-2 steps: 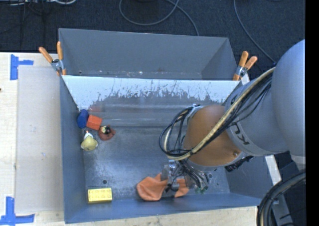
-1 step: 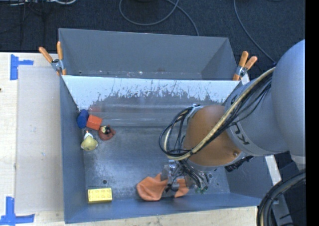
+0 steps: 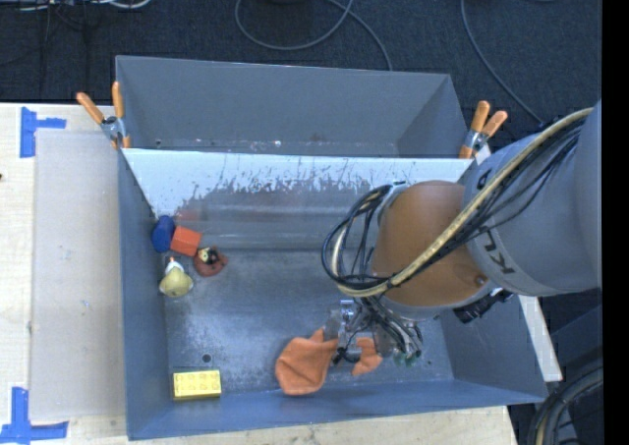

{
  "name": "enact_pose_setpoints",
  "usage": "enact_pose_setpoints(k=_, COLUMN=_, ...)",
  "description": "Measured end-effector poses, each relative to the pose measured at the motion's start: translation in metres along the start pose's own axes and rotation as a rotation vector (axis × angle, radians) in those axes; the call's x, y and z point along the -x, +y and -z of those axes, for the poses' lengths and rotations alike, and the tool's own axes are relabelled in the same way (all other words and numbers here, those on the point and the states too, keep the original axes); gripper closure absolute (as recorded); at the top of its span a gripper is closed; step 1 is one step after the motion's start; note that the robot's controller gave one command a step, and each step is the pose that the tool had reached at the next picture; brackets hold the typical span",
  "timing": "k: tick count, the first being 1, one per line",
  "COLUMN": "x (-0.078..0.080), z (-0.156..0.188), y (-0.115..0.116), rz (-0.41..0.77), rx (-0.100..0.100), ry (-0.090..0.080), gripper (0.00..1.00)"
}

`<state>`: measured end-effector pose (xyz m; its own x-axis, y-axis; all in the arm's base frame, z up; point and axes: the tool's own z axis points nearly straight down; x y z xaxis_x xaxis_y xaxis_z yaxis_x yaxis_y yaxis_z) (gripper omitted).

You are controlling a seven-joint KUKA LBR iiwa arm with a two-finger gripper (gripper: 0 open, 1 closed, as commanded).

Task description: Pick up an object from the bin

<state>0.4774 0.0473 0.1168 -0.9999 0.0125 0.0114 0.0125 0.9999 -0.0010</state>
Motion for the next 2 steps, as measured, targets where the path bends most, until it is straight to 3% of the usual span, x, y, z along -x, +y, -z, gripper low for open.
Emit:
enact_pose_setpoints(k=1, x=0.006, z=0.059, y=-0.012, rz=-0.003, rx=0.001, ry=-0.003, gripper=1.0)
enact_pose_setpoints(k=2, x=0.021, z=0.127, y=-0.002, rz=-0.025, rx=0.0, ry=0.001, gripper=1.0)
